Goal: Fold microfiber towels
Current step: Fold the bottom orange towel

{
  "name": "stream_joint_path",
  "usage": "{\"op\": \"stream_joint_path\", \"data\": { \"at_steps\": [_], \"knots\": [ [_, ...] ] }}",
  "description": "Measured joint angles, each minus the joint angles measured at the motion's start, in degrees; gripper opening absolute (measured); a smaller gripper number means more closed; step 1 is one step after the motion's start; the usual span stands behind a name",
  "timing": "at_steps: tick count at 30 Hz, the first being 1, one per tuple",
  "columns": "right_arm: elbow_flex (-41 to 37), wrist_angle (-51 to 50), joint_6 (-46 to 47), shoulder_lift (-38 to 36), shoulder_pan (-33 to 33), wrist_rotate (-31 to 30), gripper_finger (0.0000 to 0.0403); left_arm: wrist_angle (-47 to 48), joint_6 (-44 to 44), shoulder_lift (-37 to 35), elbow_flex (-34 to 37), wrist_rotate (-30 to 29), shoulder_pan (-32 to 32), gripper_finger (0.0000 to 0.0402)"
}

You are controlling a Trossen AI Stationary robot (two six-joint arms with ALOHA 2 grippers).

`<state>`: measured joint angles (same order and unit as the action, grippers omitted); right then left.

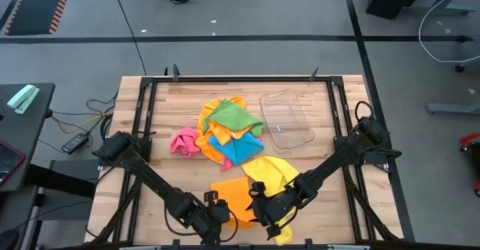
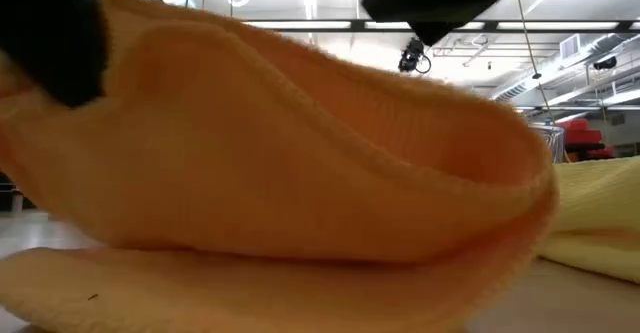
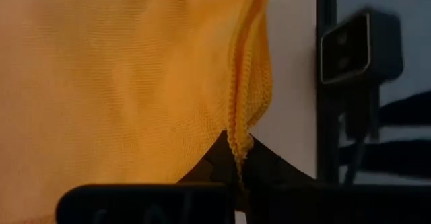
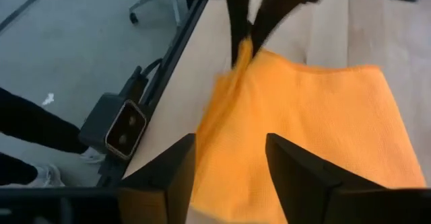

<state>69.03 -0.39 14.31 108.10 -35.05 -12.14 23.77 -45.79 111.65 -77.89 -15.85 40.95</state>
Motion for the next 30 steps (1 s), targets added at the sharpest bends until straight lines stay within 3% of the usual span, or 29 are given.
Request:
{"op": "stream_joint_path", "data": {
  "at_steps": [7, 14, 25, 30],
  "knots": [
    [1.1, 0.2, -4.2, 3.6, -0.9, 0.2, 0.0228, 0.0, -1.3, 0.3, 0.0, -0.8, -0.1, 0.0021],
    [1.0, -0.6, -6.7, 4.8, -1.9, 0.2, 0.0227, -2.6, 6.4, 3.2, 0.0, -0.9, 0.1, 0.0036],
    [1.0, -1.3, -2.0, 3.0, -1.4, -0.5, 0.0227, -5.5, 26.3, 4.3, 0.0, -1.1, 0.0, 0.0180],
    [1.0, -1.3, -0.4, 2.9, -1.4, -0.7, 0.0227, -7.1, 27.2, 6.4, -0.1, -0.9, -0.4, 0.0201]
  ]
}}
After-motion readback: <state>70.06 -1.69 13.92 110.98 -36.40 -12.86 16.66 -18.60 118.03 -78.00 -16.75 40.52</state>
